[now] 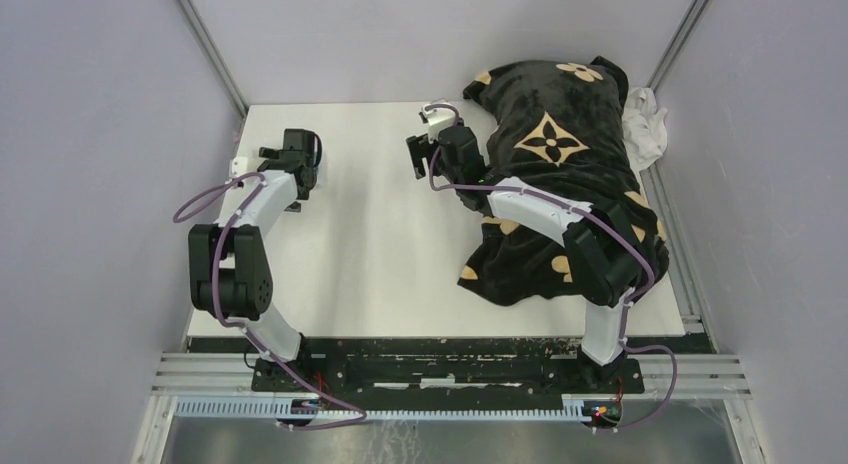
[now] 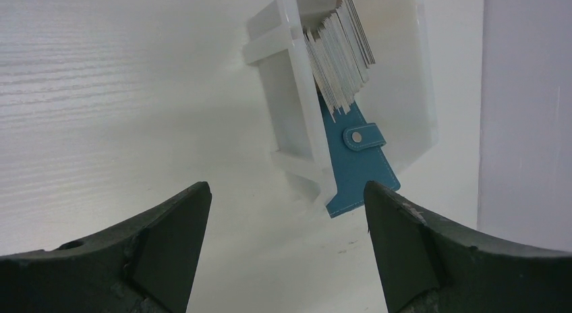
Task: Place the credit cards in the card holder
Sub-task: Move the storage box to the center of the board.
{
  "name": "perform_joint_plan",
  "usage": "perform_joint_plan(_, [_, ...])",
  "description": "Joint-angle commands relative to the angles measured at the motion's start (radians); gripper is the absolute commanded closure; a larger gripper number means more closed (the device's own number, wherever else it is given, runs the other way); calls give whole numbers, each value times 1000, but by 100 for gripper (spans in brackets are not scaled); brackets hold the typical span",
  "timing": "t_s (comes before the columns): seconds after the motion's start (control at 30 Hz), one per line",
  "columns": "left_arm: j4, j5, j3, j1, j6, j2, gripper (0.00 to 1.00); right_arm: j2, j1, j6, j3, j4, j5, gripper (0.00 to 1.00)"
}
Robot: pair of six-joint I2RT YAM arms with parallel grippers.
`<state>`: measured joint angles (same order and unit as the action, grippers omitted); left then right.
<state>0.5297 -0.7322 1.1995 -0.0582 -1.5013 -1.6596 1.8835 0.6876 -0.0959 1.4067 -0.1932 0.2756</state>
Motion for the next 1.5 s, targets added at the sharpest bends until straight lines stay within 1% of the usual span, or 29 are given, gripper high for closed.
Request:
perform_joint_plan(0.0, [64,-41,66,16,-121,-31,10,28,1,-2,57,-15,-70,17])
perform_joint_plan(0.4, [90,9,204,45,-115,-204,11,63,0,14,69,-5,-117,22])
perform_joint_plan(0.67, [107,32,275,63,-85,-293,16,92,-6,15,92,0,-133,26])
perform_joint_plan(0.93, [148,58,324,72,-47,-359,30,101,-12,-1,92,-6,-147,32])
perform_joint_plan(1.2, [156,72,324,72,6,-361,42,98,-13,-26,91,-1,-170,40])
perform_joint_plan(1.4, [182,91,315,72,21,-359,56,94,-13,-49,80,8,-179,45])
perform_joint_plan(1.47, [182,101,310,70,28,-355,59,96,-14,-53,86,25,-174,49])
